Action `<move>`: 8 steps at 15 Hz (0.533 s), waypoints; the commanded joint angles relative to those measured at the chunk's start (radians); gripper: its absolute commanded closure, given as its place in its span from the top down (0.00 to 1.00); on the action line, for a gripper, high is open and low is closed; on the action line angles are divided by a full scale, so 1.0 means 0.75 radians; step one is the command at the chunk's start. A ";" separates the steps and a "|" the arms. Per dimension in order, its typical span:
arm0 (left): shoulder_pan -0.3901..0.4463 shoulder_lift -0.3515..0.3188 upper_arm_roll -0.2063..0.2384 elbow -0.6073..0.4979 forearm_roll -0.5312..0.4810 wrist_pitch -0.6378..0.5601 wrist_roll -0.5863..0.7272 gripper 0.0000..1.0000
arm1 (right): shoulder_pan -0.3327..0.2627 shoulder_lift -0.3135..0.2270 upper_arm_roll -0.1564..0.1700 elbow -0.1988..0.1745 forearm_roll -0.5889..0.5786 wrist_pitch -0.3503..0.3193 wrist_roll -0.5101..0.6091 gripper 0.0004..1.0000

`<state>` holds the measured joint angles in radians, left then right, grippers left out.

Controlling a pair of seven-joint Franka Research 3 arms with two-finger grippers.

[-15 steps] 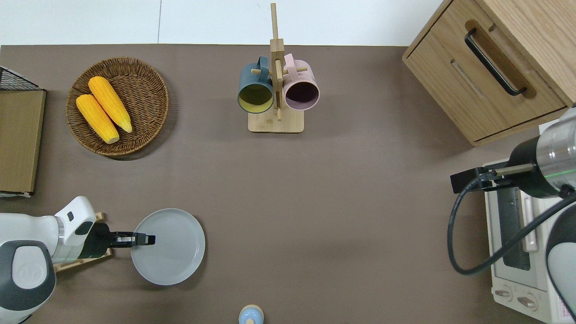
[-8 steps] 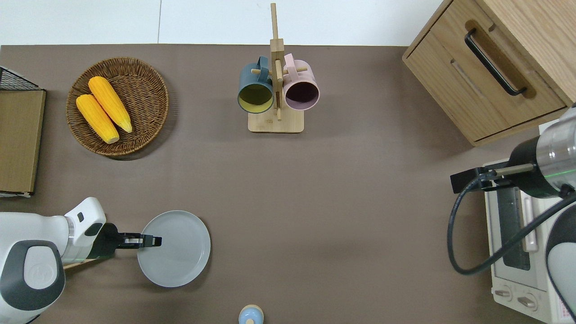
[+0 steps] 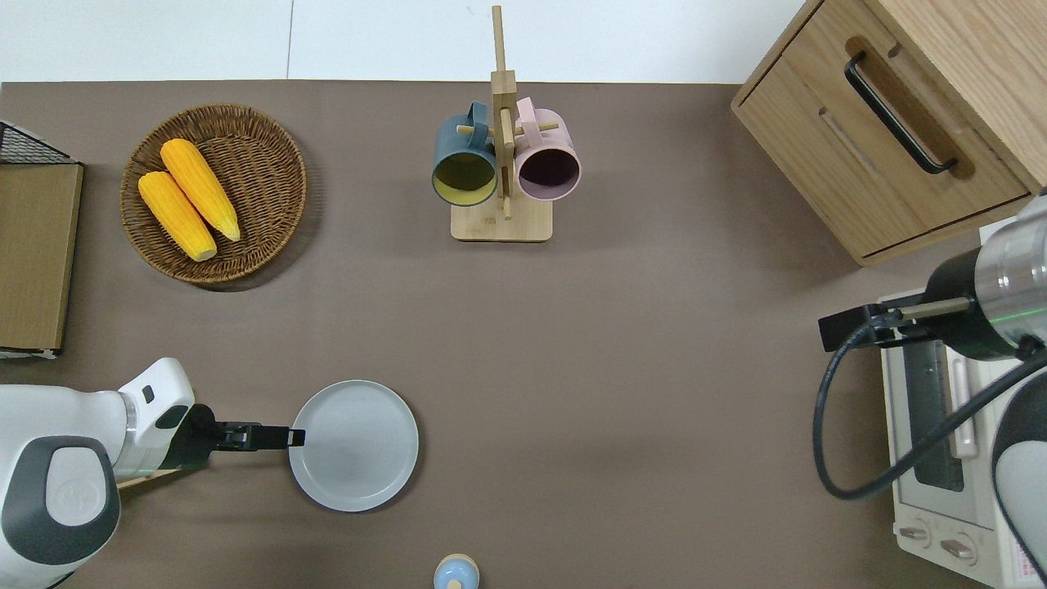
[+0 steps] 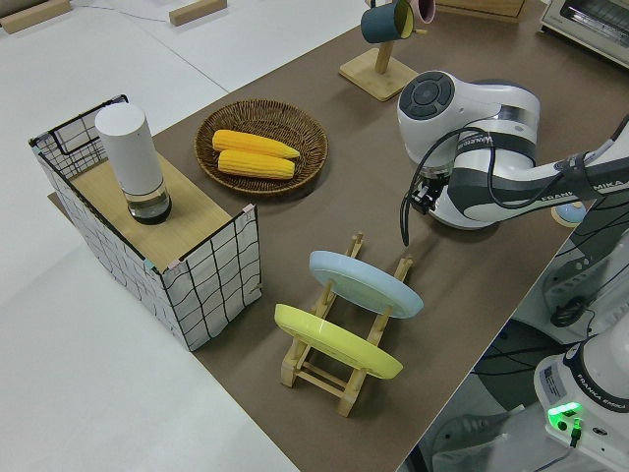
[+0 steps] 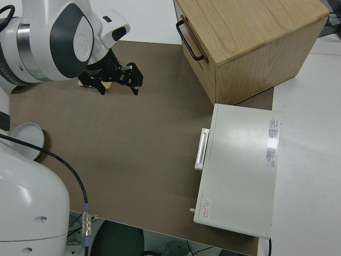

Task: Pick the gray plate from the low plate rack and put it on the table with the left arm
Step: 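Open the left gripper and release the gray plate on the table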

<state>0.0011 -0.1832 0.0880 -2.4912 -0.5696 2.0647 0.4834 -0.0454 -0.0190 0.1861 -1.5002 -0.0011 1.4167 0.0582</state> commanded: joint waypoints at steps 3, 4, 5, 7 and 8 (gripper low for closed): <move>-0.016 -0.020 0.012 0.063 0.074 0.002 -0.012 0.99 | -0.013 -0.003 0.008 0.008 0.014 -0.017 0.000 0.99; -0.014 -0.020 0.012 0.086 0.109 -0.004 -0.019 0.99 | -0.013 -0.003 0.008 0.008 0.014 -0.017 -0.002 0.99; -0.010 -0.022 0.012 0.112 0.131 -0.018 -0.045 0.99 | -0.013 -0.003 0.008 0.008 0.014 -0.017 -0.002 0.99; -0.006 -0.022 0.012 0.178 0.188 -0.057 -0.114 0.99 | -0.013 -0.003 0.008 0.008 0.014 -0.017 -0.002 0.99; -0.006 -0.022 0.012 0.212 0.225 -0.071 -0.151 0.99 | -0.013 -0.003 0.008 0.008 0.014 -0.017 -0.002 0.99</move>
<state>0.0015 -0.1898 0.0901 -2.4018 -0.4768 2.0596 0.4488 -0.0454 -0.0190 0.1861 -1.5002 -0.0011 1.4167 0.0582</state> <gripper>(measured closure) 0.004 0.009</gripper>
